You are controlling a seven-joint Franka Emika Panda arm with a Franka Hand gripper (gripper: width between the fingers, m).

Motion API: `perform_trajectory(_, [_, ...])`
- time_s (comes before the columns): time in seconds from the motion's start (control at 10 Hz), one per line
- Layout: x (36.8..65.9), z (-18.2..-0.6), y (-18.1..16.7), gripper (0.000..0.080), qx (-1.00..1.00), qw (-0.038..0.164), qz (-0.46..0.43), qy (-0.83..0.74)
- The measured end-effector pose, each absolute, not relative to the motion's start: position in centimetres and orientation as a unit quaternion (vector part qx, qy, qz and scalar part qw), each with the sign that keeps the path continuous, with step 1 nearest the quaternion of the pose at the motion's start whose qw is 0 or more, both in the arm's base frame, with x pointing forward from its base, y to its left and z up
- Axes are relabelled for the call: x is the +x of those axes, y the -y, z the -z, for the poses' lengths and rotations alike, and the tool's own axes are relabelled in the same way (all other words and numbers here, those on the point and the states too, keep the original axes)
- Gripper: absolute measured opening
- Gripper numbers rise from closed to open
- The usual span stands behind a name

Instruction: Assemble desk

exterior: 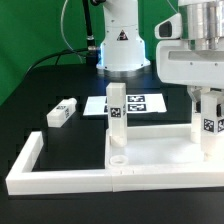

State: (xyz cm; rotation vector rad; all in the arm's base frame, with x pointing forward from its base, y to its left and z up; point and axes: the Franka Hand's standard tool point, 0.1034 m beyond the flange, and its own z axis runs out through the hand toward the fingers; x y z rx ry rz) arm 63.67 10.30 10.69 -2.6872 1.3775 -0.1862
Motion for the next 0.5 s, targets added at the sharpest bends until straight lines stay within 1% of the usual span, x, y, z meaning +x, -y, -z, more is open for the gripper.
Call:
perform_trajectory(0.1, [63.67, -10.69, -10.3, 0.029, -0.887, 0.058, 0.061, -0.454])
perform_trajectory(0.2, [63.64, -10.68, -10.36, 0.029, -0.869, 0.061, 0.059, -0.488])
perform_trajectory(0.5, [63.38, -10.56, -10.83, 0.0291, -0.696, 0.082, 0.042, -0.712])
